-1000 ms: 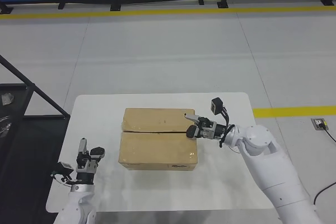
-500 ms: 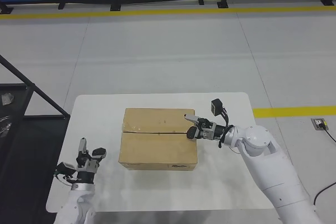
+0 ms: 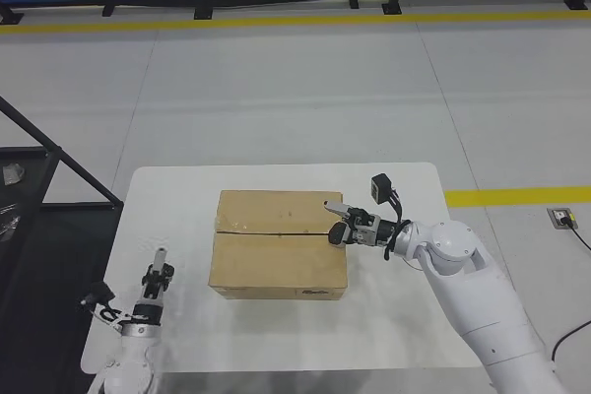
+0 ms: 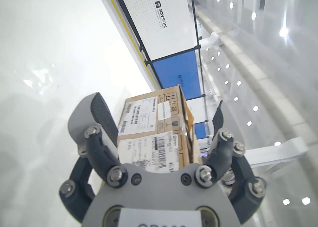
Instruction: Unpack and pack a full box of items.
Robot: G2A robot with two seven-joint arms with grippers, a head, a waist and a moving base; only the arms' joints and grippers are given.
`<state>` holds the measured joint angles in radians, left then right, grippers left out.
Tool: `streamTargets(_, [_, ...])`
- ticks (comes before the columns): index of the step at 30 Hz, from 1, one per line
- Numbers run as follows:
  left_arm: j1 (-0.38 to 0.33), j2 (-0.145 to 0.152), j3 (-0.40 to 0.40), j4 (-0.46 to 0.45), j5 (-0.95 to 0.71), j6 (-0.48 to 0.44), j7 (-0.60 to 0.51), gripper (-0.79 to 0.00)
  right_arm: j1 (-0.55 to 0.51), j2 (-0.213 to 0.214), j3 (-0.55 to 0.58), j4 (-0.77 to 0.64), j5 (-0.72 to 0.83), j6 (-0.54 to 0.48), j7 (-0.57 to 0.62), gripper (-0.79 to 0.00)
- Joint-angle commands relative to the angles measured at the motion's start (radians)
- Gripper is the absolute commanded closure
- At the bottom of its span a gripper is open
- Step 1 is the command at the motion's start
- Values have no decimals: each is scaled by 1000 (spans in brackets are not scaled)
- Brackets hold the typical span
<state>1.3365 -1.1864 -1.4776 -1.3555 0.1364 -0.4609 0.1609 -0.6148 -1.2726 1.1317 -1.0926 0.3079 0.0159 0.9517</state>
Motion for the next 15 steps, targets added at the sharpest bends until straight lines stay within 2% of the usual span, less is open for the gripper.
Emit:
streamTargets(1, [9, -2, 4, -8, -43, 2, -28, -785, 0, 0, 0, 0, 0, 0, 0, -785])
streamTargets(7, [8, -2, 0, -9, -28, 8, -19, -785, 0, 0, 0, 0, 0, 0, 0, -785])
streamTargets(11, [5, -7, 11, -26, 212, 133, 147, -785, 0, 0, 0, 0, 0, 0, 0, -785])
streamTargets(15, [-35, -8, 38, 21, 433, 227, 206, -785, 0, 0, 0, 0, 0, 0, 0, -785])
